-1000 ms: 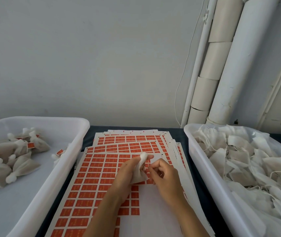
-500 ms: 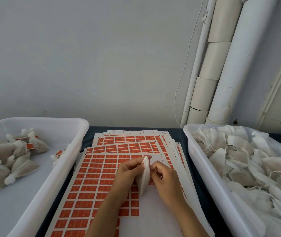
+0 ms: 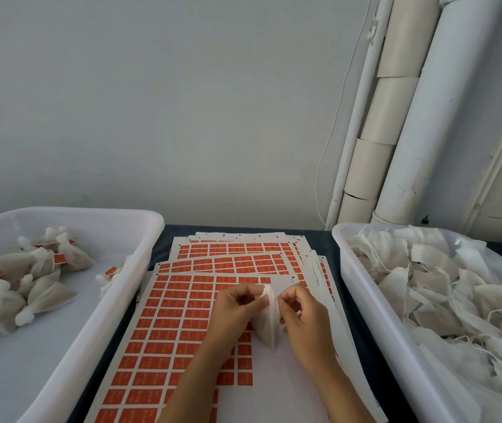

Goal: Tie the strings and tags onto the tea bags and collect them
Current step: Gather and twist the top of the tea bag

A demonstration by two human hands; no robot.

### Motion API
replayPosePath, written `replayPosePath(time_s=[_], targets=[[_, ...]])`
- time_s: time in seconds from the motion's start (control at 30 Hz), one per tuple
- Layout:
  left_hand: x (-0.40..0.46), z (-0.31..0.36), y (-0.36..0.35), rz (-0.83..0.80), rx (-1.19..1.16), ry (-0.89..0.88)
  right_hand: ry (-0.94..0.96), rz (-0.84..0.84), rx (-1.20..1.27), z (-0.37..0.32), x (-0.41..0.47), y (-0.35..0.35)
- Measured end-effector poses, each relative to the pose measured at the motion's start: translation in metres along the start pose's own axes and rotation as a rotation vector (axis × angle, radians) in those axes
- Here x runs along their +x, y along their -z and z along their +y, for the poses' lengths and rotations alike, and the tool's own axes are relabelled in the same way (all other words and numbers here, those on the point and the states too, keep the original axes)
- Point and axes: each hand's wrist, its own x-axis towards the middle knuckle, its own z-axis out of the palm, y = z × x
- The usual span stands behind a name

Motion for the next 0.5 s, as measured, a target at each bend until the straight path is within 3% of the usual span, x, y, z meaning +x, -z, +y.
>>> replayPosePath(time_s=[0.23,0.5], targets=[[0.0,0.001,-0.003,0.079,0.059,-0.066,-0.043,0.037,0.14,-0.01,-0.001,0.003],[-0.003,0.006,-0.006,0.028,-0.001,-0.159,-0.046,0.042,0.178,-0.015,-0.004,0.001]])
